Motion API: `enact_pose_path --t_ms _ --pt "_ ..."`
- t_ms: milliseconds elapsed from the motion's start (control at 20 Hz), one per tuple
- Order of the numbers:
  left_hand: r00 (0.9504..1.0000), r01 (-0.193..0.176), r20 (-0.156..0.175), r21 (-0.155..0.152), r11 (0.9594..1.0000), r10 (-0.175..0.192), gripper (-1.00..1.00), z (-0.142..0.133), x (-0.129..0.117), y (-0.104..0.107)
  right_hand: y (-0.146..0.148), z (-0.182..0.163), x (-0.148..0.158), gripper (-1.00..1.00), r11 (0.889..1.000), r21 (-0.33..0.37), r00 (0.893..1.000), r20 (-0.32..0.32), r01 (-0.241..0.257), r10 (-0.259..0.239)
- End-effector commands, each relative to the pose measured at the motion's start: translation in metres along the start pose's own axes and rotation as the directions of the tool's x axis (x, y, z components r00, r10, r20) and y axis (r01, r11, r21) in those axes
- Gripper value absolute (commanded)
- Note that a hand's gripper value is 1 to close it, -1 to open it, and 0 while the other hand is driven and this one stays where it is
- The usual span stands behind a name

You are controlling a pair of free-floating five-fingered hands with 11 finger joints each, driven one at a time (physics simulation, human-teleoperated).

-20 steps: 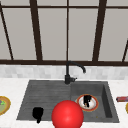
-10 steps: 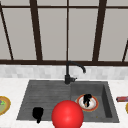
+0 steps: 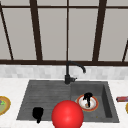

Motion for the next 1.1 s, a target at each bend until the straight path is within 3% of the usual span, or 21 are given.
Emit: enact_pose_path --t_ms 0,450,650,900,1050 --pt "1.0 0.0 0.0 0.0 1.0 0.0 0.0 0.0 0.0 0.0 -0.022 0.019 -0.006 -1.0 0.999 -0.008 0.998 -0.045 0.053 -0.054" --pt "1.0 0.0 0.0 0.0 1.0 0.0 0.0 0.0 0.0 0.0 -0.012 0.075 0.001 -1.0 0.991 -0.123 0.998 0.013 0.058 -0.057" --pt "1.0 0.0 0.0 0.0 1.0 0.0 0.0 0.0 0.0 0.0 -0.005 0.109 0.004 -1.0 0.988 -0.143 0.998 0.035 0.056 -0.052" --pt "1.0 0.0 0.0 0.0 1.0 0.0 0.0 0.0 0.0 0.0 0.014 0.129 0.008 -1.0 0.98 -0.198 0.999 0.027 0.035 -0.031" --pt "1.0 0.0 0.0 0.0 1.0 0.0 0.0 0.0 0.0 0.0 0.023 0.145 0.011 -1.0 0.977 -0.21 0.998 0.034 0.049 -0.043"
